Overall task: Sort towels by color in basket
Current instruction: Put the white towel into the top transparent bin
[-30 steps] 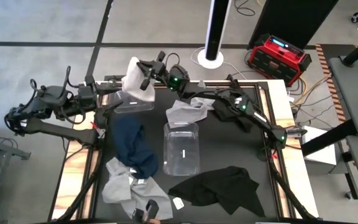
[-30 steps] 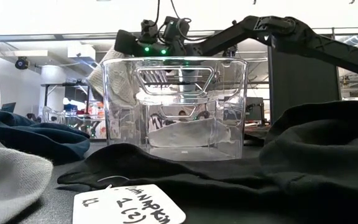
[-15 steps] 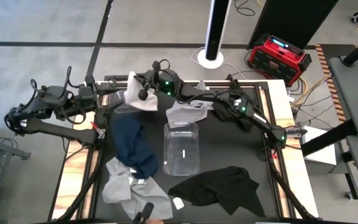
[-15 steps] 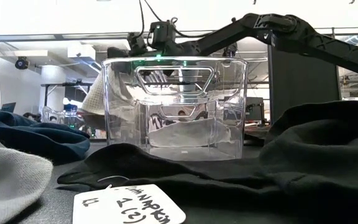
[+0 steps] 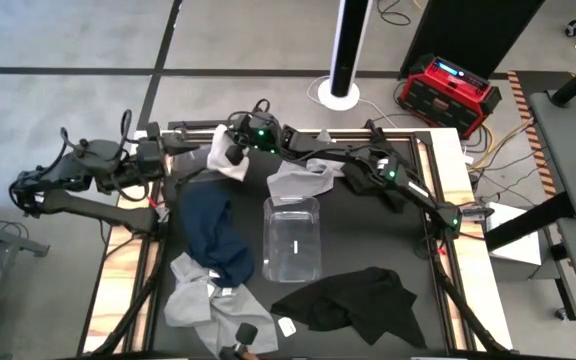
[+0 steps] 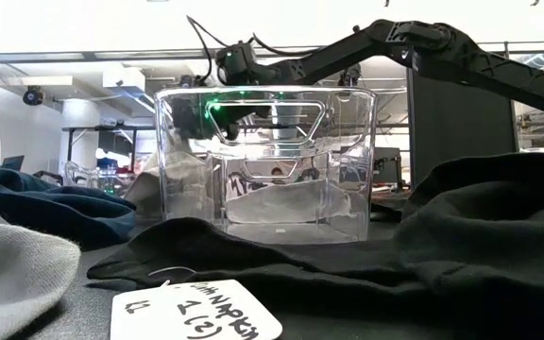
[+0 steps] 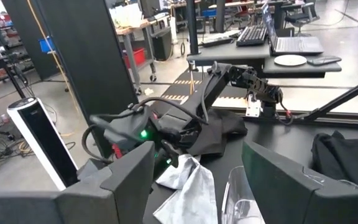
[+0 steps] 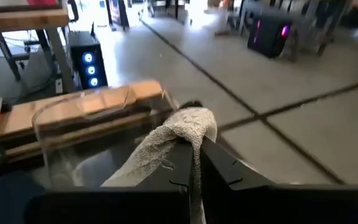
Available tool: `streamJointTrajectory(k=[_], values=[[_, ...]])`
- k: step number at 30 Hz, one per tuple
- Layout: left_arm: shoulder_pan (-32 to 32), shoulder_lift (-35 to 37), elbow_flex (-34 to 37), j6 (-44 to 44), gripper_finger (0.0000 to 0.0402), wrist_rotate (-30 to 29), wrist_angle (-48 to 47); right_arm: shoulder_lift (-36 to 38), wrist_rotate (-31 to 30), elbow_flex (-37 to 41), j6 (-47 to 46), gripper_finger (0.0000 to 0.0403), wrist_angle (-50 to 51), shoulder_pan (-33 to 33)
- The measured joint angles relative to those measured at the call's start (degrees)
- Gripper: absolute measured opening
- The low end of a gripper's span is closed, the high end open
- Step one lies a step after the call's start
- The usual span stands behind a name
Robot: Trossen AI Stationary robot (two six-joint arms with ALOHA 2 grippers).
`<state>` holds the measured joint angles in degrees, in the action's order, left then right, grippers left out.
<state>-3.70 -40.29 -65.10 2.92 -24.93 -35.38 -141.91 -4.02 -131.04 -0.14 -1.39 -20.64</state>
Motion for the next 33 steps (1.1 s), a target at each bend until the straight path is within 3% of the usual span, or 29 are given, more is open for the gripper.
streamJointTrajectory(k=[13,33], values=[[0.0,-1.2,0.0,0.0,0.0228,0.0,0.0,0.0,6.3,0.0,-9.2,0.0009,10.9,0.0],[0.0,-1.2,0.0,-0.5,0.0228,0.0,-0.4,0.9,9.0,0.0,-5.2,0.0010,17.9,0.0]])
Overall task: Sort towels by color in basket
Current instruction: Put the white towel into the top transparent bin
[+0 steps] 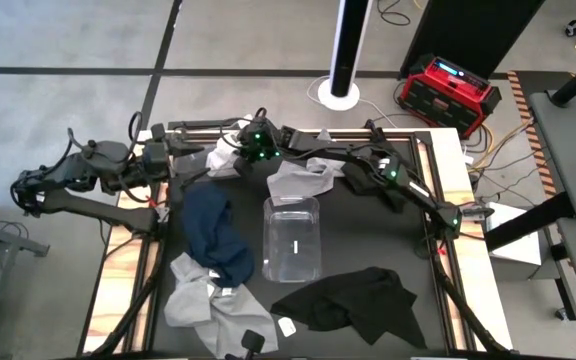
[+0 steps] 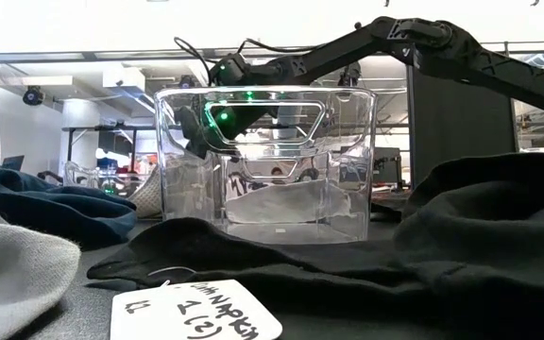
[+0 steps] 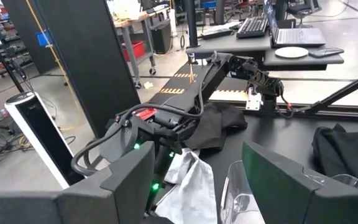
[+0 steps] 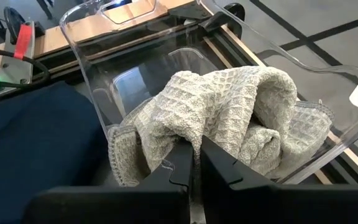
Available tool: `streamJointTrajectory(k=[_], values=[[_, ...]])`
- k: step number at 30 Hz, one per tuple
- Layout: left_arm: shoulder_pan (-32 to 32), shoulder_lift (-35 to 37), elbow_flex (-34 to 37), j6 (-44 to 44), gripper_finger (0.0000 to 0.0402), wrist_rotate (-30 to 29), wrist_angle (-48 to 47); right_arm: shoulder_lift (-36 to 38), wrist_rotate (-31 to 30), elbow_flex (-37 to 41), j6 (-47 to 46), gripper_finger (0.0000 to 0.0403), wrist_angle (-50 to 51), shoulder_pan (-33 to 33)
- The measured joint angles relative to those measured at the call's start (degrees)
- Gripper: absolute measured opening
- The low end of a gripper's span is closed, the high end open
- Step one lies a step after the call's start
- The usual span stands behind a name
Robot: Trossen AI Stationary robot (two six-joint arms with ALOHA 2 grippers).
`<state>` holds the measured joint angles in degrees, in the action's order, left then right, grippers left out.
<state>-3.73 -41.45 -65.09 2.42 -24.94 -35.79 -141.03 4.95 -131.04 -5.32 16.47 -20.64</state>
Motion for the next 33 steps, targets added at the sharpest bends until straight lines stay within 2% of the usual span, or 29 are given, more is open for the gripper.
streamJointTrajectory(k=[8,17,24,29,33], values=[[0.0,0.0,0.0,-0.3,0.0228,0.0,-0.4,0.0,0.0,0.0,0.0,0.0040,-0.6,0.0],[0.0,-0.1,0.0,-1.1,0.0228,-0.1,-1.2,0.2,-0.1,0.0,1.9,0.0133,-1.3,0.0],[0.0,-0.9,0.7,-3.0,0.0221,-2.7,-2.5,2.9,-0.7,0.0,6.5,0.0190,3.4,0.0],[0.0,-2.0,1.2,-3.0,0.0201,-3.1,-2.6,5.6,-0.8,0.0,8.1,0.0203,7.1,0.0],[0.0,-2.7,1.2,-3.7,0.0187,-3.2,-2.5,8.9,-3.9,0.0,11.1,0.0192,16.6,-0.1]])
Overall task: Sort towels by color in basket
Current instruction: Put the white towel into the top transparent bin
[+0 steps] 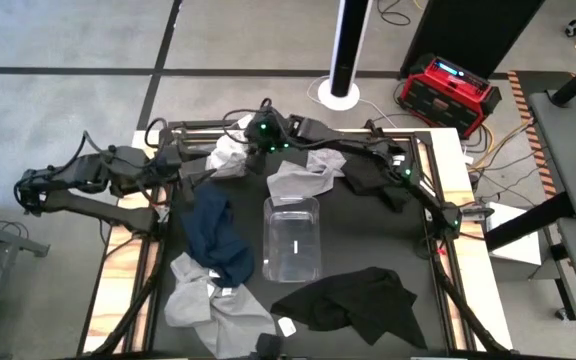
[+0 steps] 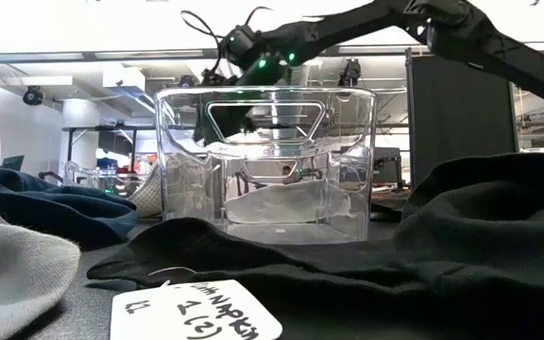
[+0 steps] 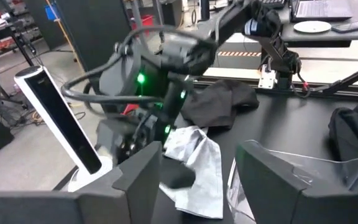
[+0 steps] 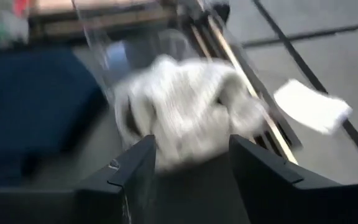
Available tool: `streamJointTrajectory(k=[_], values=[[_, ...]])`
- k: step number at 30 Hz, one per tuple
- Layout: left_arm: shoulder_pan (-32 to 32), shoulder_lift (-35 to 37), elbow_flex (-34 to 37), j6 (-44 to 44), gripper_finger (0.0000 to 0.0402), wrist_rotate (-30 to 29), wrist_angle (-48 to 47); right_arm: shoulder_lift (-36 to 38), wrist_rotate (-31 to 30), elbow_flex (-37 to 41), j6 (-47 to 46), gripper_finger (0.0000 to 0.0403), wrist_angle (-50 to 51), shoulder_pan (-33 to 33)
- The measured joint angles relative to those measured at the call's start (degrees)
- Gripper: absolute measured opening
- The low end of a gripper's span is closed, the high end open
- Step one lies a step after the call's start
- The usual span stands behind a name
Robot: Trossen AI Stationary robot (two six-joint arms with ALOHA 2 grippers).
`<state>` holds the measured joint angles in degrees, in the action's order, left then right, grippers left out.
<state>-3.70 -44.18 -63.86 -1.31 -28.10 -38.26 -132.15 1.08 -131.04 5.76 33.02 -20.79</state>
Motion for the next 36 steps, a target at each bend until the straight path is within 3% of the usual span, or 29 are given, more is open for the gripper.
streamJointTrajectory(k=[4,8,15,18,22,25,36], values=[[0.0,-0.5,0.0,-1.1,0.0167,0.0,-0.2,4.8,-1.2,1.4,2.2,0.0166,7.5,-0.2],[0.1,-0.8,0.4,-2.3,0.0137,-0.1,-0.6,11.8,-1.2,7.1,3.4,0.0123,8.6,-0.2],[0.9,-4.0,4.8,-5.6,0.0020,-2.5,-0.8,27.5,-1.2,26.1,3.9,0.0029,2.1,2.2],[2.9,-7.0,6.8,-9.1,0.0008,-5.0,-0.5,34.4,-1.3,35.4,3.9,0.0014,-1.4,4.3],[8.1,-12.3,7.5,-9.7,0.0001,-3.3,-0.5,42.4,-6.6,46.4,3.4,0.0013,-9.1,7.8],[14.0,-15.4,7.4,-7.9,0.0000,0.6,-0.1,46.4,-10.2,51.6,3.9,0.0013,-11.2,10.0],[40.7,-27.1,7.4,-0.7,0.0000,24.7,2.6,52.8,-10.8,58.3,3.2,0.0012,-11.3,12.9]])
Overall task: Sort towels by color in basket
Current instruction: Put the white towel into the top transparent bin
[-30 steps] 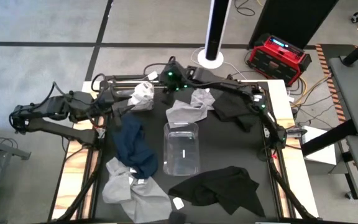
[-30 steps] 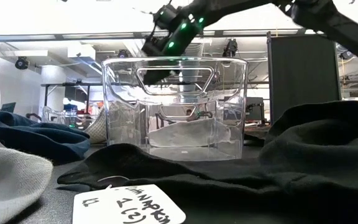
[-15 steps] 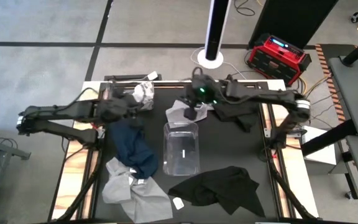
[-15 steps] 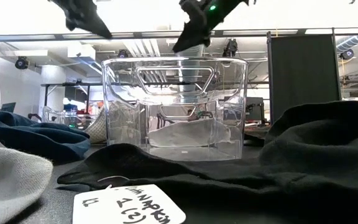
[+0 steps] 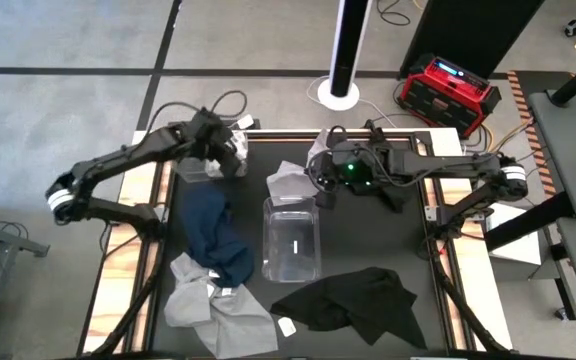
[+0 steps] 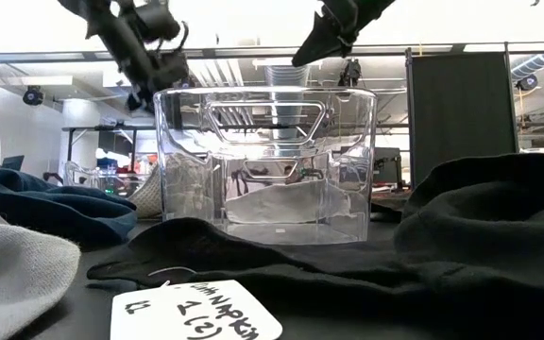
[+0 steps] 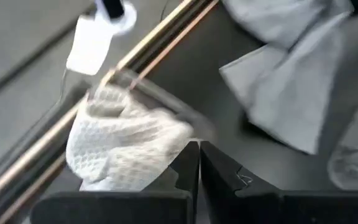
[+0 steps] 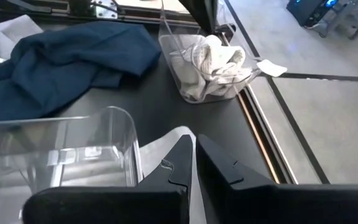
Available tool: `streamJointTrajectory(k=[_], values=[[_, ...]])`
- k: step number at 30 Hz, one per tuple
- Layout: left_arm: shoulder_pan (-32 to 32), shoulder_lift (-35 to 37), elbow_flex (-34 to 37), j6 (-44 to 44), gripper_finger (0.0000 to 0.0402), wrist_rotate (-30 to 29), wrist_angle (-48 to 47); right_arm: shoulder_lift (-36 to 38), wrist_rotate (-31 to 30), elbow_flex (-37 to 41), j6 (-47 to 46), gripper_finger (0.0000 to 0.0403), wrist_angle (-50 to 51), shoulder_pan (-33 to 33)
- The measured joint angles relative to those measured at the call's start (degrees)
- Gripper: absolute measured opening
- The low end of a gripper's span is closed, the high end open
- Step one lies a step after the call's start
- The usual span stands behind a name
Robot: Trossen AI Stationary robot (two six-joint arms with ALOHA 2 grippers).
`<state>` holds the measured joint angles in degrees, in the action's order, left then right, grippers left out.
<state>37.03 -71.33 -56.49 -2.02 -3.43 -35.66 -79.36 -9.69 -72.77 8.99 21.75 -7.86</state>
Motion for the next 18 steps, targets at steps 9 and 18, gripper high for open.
streamJointTrajectory(k=[9,18], values=[[6.2,-9.3,0.0,4.2,0.0000,1.6,1.7,0.9,-0.2,3.0,-0.8,0.0012,-0.2,0.0],[7.6,-13.3,0.0,4.5,0.0000,1.5,1.4,0.7,-1.0,3.9,-1.6,0.0012,-0.4,0.0]])
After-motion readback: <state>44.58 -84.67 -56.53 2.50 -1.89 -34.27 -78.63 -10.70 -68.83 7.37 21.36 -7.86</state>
